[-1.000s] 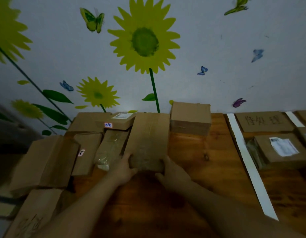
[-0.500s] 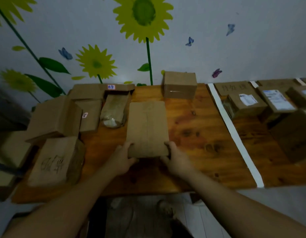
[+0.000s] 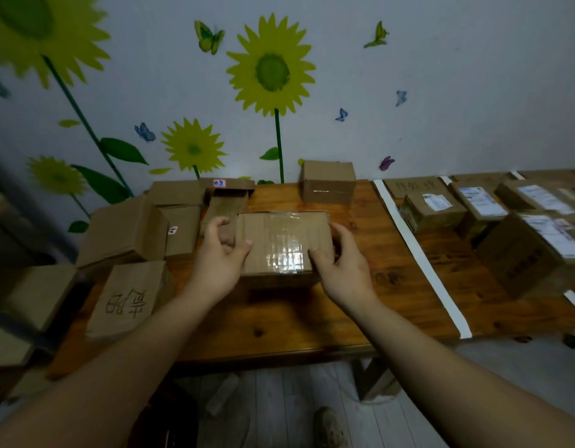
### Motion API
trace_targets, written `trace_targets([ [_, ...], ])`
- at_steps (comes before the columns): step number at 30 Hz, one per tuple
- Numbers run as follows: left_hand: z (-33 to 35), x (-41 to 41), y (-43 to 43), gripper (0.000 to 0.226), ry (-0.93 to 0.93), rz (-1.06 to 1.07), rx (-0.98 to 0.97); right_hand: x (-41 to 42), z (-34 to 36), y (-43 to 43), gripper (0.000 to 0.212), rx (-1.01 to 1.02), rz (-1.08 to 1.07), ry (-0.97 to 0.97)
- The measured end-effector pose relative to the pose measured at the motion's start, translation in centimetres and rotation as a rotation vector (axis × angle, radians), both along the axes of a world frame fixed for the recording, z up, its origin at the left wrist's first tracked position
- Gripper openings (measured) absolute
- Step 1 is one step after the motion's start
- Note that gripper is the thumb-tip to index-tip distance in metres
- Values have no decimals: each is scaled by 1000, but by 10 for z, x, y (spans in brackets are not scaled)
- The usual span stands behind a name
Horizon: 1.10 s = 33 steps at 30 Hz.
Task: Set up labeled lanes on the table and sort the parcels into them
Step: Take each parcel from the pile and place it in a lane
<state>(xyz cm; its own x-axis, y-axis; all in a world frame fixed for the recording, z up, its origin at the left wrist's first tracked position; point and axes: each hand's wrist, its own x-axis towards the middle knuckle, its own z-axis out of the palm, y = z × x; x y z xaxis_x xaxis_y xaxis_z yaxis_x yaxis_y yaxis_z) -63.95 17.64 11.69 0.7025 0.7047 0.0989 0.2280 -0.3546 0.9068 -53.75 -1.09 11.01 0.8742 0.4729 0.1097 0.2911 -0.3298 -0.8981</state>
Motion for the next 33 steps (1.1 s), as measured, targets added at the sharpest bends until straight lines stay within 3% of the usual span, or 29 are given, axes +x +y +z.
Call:
trace_targets([
  [5,-2,19,7,42,109,-54,153,20,9,18,65,-68,116,32],
  [10,-8,39,26,56,151,-92,79,49,12,42,64,-175,151,114],
  [16,-11,70,46,88,149,-98,-55,88,11,71,56,-122,157,149],
  [21,-45,89,46,56,271,-9,-238,112,-27,75,58,-134,211,296],
  [24,-60,96,49,59,303,-29,-352,116,-58,72,50,-271,278,409],
  [27,-60,108,55,59,346,12,-357,119,-75,77,61,-362,247,398],
  [31,-42,120,59,56,272,96,-277,131,-57,85,50,-159,138,355],
  [33,-29,120,58,60,149,59,-352,134,-40,86,41,-42,78,281],
])
